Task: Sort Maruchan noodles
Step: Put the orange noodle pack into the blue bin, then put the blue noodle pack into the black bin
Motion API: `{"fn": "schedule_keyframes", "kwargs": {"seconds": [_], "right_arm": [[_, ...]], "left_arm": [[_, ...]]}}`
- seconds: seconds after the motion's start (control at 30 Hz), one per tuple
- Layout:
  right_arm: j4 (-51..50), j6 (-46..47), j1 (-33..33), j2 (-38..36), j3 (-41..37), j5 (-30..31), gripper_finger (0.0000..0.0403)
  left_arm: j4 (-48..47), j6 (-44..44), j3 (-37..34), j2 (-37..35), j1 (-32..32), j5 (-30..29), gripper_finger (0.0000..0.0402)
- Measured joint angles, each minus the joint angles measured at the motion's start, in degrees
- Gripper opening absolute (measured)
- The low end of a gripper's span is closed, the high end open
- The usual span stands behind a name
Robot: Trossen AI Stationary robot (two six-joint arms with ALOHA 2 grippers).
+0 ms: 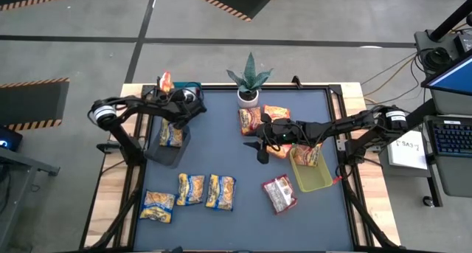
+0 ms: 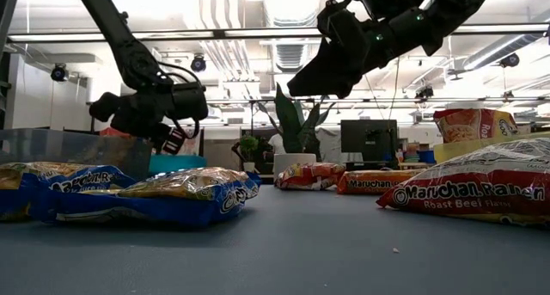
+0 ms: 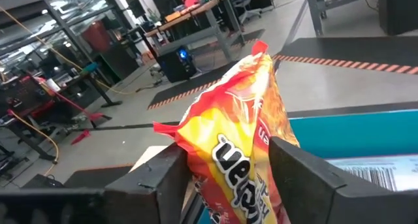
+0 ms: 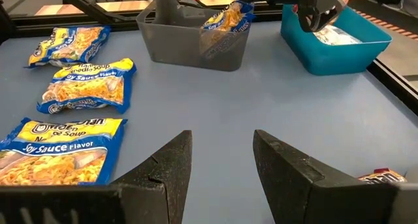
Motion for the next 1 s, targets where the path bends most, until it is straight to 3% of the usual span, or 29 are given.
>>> {"fn": "schedule_keyframes", "kwargs": {"seconds": [0.43,0.7,1.0], "right_arm": [[-0.8,0.1,0.0,0.0,0.0,0.0,0.0155],[-1.0,2.6,0.0,0.0,0.0,0.0,0.0155],[-4.7,11.2,0.4,0.0,1.5,-2.3,0.0151]], "left_arm": [[-19.3,-12.7,0.0,-11.8,-0.6,5.0,0.0235],[-22.0,-7.4,0.0,-21.6,-3.9,7.1,0.0237],[-21.1,2.1,0.0,-31.7,-18.6,16.0,0.0236]]}}
